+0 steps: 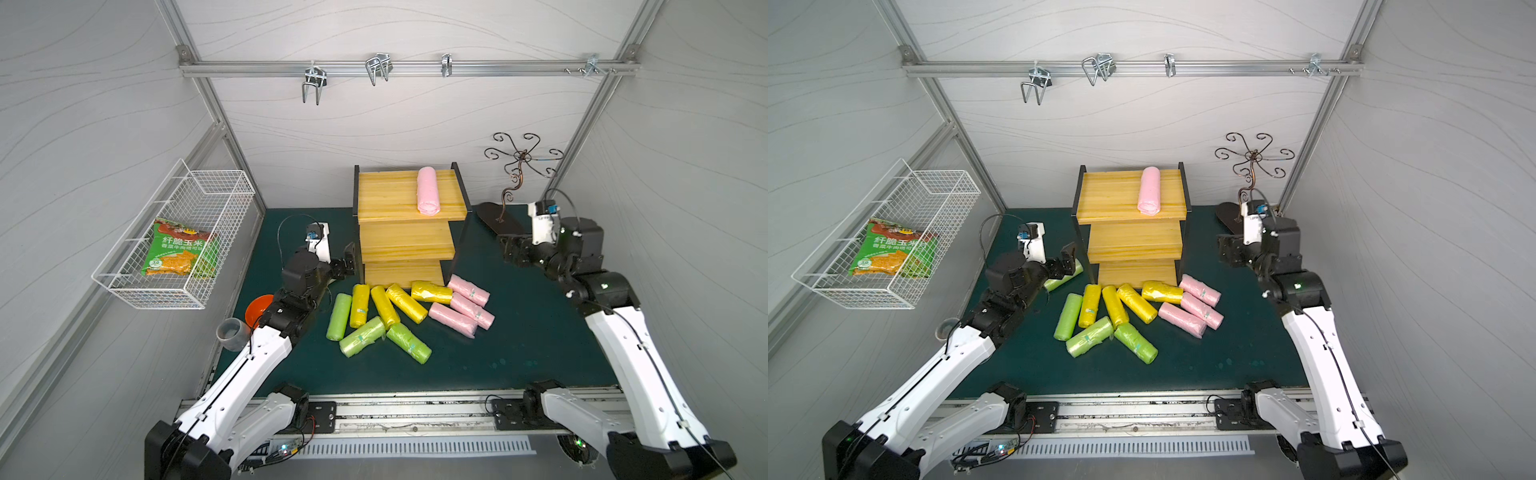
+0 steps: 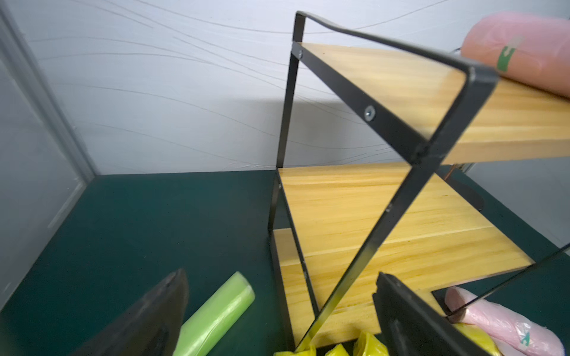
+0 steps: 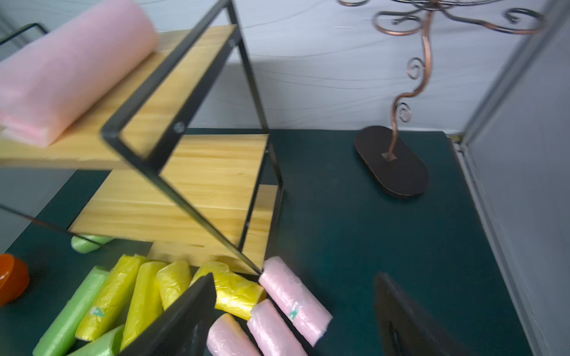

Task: Sort the rolls of trash bags by color and place them on the shelf
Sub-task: Move the shelf to the center of the board, then pick up the roll of trash bags from the center of the board.

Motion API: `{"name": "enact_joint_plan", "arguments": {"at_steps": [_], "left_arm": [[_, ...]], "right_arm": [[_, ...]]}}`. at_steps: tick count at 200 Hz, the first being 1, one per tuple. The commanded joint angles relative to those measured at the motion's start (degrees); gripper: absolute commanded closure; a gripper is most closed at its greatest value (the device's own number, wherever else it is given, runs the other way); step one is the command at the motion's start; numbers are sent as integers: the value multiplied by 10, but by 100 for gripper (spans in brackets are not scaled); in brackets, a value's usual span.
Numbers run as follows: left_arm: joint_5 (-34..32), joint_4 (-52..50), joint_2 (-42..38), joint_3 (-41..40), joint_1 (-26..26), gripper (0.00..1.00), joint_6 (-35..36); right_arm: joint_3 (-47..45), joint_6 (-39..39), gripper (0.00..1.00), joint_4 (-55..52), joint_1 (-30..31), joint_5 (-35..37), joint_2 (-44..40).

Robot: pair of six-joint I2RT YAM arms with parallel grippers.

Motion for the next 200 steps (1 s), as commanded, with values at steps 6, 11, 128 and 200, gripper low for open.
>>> {"name": "enact_joint_plan", "arguments": {"at_steps": [6, 11, 128, 200], "left_arm": [[-39, -92, -41, 47, -1, 1, -8], [-38, -102, -51, 47, -2, 1, -12], [1, -259, -282, 0, -2, 2, -145], [4, -279, -274, 13, -2, 2, -131]], "right_arm": [[67, -6, 15, -192, -47, -44, 105], [79, -6, 17, -210, -52, -59, 134], [96, -92, 17, -247, 39, -83, 407], [72, -82, 9, -200, 67, -8, 469]]}}
